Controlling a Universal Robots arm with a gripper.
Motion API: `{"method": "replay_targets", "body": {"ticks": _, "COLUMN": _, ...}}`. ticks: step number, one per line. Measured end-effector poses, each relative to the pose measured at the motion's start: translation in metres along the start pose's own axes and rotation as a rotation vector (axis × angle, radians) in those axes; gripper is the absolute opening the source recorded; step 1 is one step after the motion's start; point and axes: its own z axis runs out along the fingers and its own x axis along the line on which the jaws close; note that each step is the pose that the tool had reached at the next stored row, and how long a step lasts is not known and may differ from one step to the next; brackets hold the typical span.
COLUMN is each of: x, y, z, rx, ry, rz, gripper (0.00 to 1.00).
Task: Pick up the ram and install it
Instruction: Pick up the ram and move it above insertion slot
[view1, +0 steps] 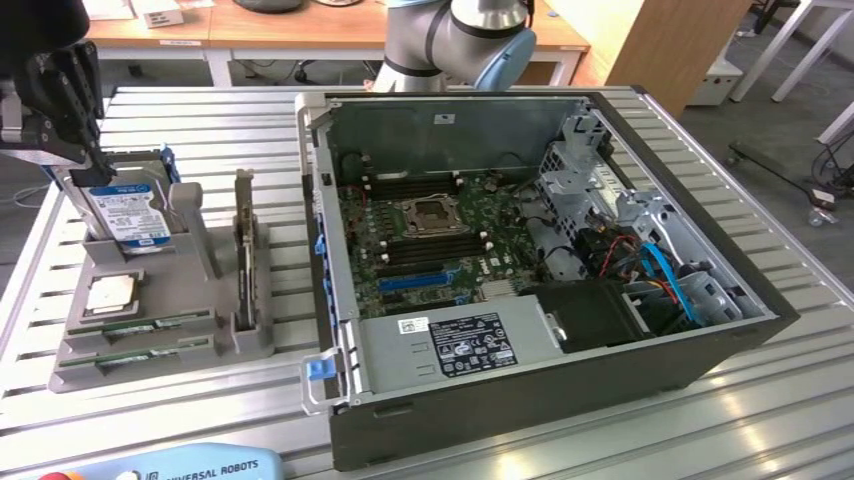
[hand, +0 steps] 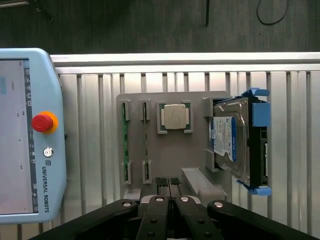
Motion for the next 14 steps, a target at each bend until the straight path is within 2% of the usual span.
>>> {"method": "replay_targets", "body": {"ticks": 12, "x": 0.0000, "y": 0.0000, "z": 0.0001, "rx": 0.0000, "ry": 0.0000, "rz": 0.000, "gripper": 0.11}}
{"method": "replay_targets", "body": {"ticks": 14, "x": 0.0000, "y": 0.0000, "z": 0.0001, "rx": 0.0001, "ry": 0.0000, "rz": 0.000, "gripper": 0.21}}
